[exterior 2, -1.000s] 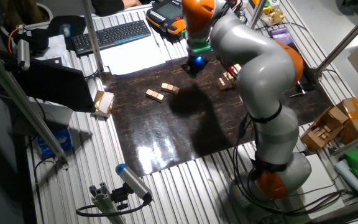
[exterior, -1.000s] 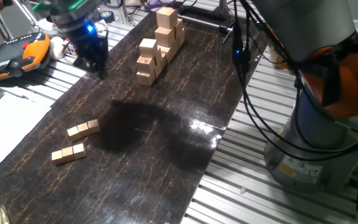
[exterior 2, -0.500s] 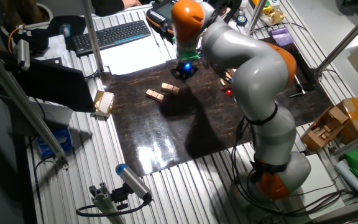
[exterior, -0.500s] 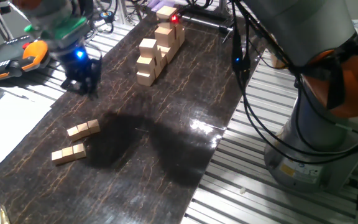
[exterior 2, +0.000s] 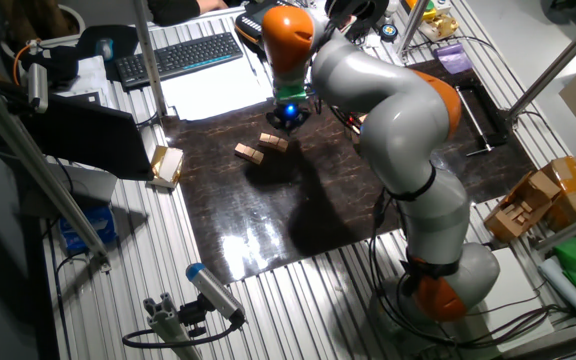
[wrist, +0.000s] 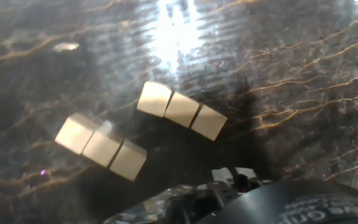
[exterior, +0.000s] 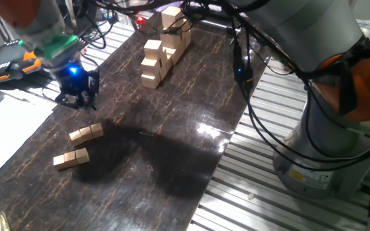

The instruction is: Stack the blocks into a pyramid shape

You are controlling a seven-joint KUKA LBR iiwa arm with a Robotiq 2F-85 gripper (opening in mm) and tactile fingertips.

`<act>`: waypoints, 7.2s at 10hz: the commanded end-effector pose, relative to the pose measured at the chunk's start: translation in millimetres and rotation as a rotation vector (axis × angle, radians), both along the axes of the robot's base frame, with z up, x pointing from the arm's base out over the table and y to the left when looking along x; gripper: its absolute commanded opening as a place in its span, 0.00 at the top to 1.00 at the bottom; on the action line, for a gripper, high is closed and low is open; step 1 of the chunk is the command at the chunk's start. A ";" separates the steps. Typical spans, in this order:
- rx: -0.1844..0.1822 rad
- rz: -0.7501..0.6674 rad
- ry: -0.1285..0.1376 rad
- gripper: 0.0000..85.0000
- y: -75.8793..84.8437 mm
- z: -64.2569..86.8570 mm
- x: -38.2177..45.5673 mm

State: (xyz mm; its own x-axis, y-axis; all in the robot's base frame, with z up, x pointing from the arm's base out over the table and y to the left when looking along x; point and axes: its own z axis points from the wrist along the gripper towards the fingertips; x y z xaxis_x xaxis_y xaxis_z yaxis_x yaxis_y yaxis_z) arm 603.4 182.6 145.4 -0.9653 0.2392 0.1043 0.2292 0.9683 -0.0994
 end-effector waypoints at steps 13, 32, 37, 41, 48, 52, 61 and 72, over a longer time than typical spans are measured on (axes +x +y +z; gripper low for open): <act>-0.005 -0.076 -0.084 0.23 2.3 -50.0 1.2; 0.029 -0.155 -0.094 0.17 -3.6 -103.3 16.2; 0.034 -0.140 -0.106 0.22 -11.5 -107.8 19.6; 0.049 -0.131 -0.108 0.42 -13.3 -109.2 18.4; 0.016 0.124 -0.083 0.76 -54.3 -88.8 -8.3; 0.050 0.325 -0.033 0.80 -102.5 -78.2 -20.3; -0.006 0.497 -0.019 0.79 -159.8 -90.3 -20.8; 0.005 0.460 -0.040 0.71 -173.8 -108.9 -33.5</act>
